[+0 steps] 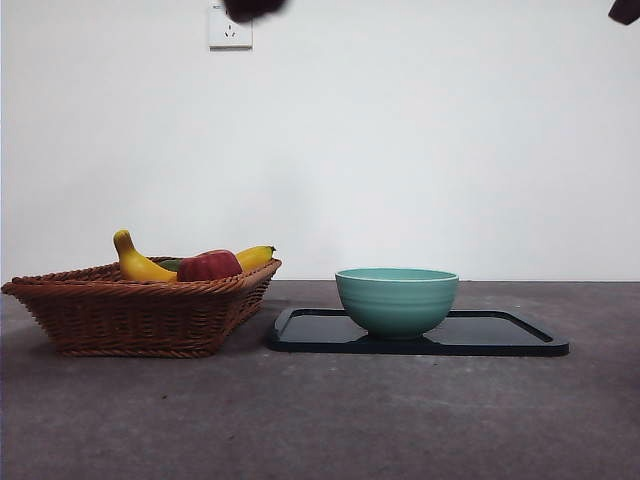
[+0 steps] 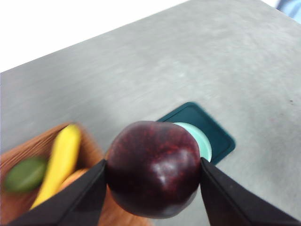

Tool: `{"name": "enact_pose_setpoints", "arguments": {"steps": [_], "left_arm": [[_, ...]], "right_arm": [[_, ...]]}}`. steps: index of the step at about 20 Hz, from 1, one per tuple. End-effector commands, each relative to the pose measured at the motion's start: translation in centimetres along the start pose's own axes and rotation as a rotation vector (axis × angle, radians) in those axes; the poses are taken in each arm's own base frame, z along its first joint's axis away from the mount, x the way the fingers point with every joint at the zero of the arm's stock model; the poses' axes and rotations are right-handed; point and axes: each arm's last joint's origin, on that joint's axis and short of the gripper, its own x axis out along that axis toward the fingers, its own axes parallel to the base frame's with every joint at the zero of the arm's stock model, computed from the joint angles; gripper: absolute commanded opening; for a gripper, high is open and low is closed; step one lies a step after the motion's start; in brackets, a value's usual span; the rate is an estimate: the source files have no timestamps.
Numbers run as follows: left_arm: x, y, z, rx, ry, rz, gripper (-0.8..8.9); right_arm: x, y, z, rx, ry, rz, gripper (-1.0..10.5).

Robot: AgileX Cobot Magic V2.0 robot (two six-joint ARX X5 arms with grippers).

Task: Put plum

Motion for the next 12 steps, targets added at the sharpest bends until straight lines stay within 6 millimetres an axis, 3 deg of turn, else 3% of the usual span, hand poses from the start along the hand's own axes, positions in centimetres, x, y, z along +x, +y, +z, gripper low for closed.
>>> {"name": "enact_pose_setpoints", "arguments": {"steps": [1,3,6,9,12], "left_arm": [[-3.0,0.8,-0.2,-0.030,-0.011,0.049,2.16],[-4.7,1.5,-1.4,-0.054,-0.010,0.089,2.16],[-5.1,2.5,-4.0,-0.087,0.003,0.135,2.16],[-3.1,3.4,-7.2,-0.094,0.030,0.164,2.16],[0.2,4.2,-10.1,-0.103,0.050,0.169,2.15]], "right_arm": [[-0.1,0.1,0.1,-0.010,-0.009,0.008,2.7],[-0.1,0.1,0.1,-0.009,-0.008,0.008,2.7],[-0.1,0.1,0.2,-0.010,-0.009,0.008,2.7],[-0.1,0.1,0.2,-0.009,-0.009,0.008,2.7],[-0.1,0.1,0.2,-0.009,-0.009,0.008,2.7]]}}
